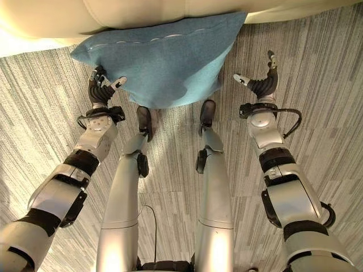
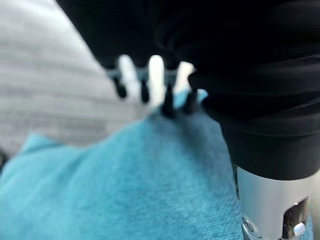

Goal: Pick up all the scattered cushions and arrange them neatly on the sofa.

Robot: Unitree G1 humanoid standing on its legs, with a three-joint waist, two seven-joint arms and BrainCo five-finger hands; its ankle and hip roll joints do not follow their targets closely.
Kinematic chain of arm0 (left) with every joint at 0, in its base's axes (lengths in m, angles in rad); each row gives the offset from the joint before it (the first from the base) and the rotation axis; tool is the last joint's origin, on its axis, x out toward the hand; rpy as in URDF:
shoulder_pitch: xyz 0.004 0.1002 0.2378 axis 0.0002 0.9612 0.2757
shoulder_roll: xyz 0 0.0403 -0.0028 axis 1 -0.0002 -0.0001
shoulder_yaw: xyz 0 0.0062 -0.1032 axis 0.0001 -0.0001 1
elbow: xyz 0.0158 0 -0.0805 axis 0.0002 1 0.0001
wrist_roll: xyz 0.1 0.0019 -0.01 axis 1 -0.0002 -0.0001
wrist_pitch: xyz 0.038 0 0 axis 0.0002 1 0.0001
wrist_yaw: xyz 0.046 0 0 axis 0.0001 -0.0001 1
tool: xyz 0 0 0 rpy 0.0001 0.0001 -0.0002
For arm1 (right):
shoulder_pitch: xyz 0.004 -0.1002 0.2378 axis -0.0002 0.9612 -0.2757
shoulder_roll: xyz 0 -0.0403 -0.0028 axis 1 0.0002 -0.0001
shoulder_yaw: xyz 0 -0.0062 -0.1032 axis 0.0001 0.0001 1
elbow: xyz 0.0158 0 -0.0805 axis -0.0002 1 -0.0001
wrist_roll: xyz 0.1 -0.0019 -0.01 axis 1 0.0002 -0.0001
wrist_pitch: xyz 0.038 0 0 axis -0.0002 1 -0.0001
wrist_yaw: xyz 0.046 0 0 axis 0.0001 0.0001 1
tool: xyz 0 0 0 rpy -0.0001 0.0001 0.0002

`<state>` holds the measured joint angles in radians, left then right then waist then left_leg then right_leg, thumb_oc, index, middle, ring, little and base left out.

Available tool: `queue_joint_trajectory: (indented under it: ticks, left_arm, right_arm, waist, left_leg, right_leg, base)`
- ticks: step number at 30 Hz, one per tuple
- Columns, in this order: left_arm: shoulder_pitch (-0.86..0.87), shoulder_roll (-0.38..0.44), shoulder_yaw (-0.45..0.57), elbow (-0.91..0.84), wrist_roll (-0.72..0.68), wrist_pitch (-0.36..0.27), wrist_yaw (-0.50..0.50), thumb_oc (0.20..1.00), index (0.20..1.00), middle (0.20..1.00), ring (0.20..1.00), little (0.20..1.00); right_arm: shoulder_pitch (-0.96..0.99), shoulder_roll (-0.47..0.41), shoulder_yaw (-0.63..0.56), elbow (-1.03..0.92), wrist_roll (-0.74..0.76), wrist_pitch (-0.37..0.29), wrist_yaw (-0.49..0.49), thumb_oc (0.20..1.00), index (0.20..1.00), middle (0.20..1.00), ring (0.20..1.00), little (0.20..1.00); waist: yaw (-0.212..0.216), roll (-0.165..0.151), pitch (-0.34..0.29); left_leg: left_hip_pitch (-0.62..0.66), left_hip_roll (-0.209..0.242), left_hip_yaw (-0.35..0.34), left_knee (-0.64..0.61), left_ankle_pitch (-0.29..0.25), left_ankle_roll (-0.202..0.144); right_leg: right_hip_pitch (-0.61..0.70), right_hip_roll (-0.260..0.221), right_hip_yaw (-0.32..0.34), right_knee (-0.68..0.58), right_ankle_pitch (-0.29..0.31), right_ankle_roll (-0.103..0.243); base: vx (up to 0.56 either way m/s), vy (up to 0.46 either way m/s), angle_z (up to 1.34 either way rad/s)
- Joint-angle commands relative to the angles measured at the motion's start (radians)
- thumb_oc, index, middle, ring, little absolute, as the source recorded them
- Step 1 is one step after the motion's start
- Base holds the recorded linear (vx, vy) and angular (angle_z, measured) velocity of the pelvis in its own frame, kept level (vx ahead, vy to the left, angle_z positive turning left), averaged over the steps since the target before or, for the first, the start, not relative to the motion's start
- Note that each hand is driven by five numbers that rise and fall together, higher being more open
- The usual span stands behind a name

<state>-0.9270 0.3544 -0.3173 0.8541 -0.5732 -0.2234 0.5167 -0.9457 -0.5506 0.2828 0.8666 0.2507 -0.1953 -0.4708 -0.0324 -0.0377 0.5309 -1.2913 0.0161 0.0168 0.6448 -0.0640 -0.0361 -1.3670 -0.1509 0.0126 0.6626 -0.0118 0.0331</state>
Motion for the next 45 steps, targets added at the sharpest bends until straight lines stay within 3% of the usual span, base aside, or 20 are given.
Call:
queue_joint_trajectory:
  ticks: [1,9,20,35,40,45]
  left_arm:
    - [0.072,-0.015,0.021,0.115,-0.024,0.000,0.011,1.000,1.000,1.000,1.000,1.000]
    - [0.035,0.031,0.040,0.128,-0.086,-0.004,0.009,1.000,1.000,1.000,1.000,1.000]
    - [-0.055,0.082,0.020,0.106,-0.135,-0.021,-0.022,1.000,1.000,1.000,1.000,1.000]
    - [-0.089,-0.086,-0.064,-0.011,-0.201,-0.079,-0.070,1.000,1.000,1.000,1.000,1.000]
    - [-0.122,-0.128,-0.082,-0.020,-0.221,-0.088,-0.079,1.000,1.000,1.000,1.000,1.000]
    - [-0.163,-0.178,-0.081,-0.049,-0.274,-0.114,-0.108,1.000,1.000,1.000,1.000,1.000]
  right_arm:
    - [0.101,0.000,0.016,-0.007,-0.011,-0.032,-0.011,1.000,1.000,1.000,1.000,1.000]
    - [0.082,-0.008,0.018,-0.023,-0.006,-0.024,-0.004,1.000,1.000,1.000,1.000,1.000]
    - [0.046,-0.003,0.037,-0.051,-0.011,-0.020,0.006,1.000,1.000,1.000,1.000,1.000]
    - [-0.156,0.058,0.153,0.044,-0.005,-0.014,0.061,1.000,1.000,1.000,1.000,1.000]
    - [-0.219,0.127,0.177,0.052,0.035,-0.018,0.077,1.000,1.000,1.000,1.000,1.000]
    - [-0.253,0.259,0.197,0.041,0.193,-0.041,0.172,1.000,1.000,1.000,1.000,1.000]
  waist:
    - [0.001,0.008,-0.177]
    - [-0.001,0.004,-0.186]
    - [-0.025,-0.004,-0.216]
    - [0.004,0.006,-0.234]
    - [0.016,0.009,-0.232]
    - [0.025,0.011,-0.229]
  left_leg:
    - [-0.061,-0.014,-0.091,-0.107,0.074,-0.050]
    - [-0.097,-0.012,-0.087,-0.160,0.099,-0.050]
    - [-0.179,-0.019,-0.075,-0.098,0.064,-0.030]
    - [-0.199,-0.041,-0.066,-0.081,0.052,-0.014]
    - [-0.201,-0.044,-0.067,-0.077,0.054,-0.013]
    - [-0.199,-0.045,-0.065,-0.072,0.058,-0.013]
  right_leg:
    - [-0.041,-0.019,0.014,-0.017,0.014,0.116]
    - [-0.077,-0.024,0.013,-0.053,0.027,0.126]
    - [-0.144,-0.013,0.032,-0.035,0.021,0.133]
    - [-0.171,-0.013,0.044,-0.030,0.016,0.130]
    - [-0.174,-0.012,0.042,-0.024,0.015,0.127]
    - [-0.177,-0.007,0.039,-0.009,0.014,0.124]
  base:
    - [0.00,0.000,0.00]
    - [0.01,0.017,0.01]
    - [0.04,0.047,-0.04]
    - [0.02,0.016,-0.01]
    - [0.00,-0.003,0.01]
    - [0.00,0.000,0.00]
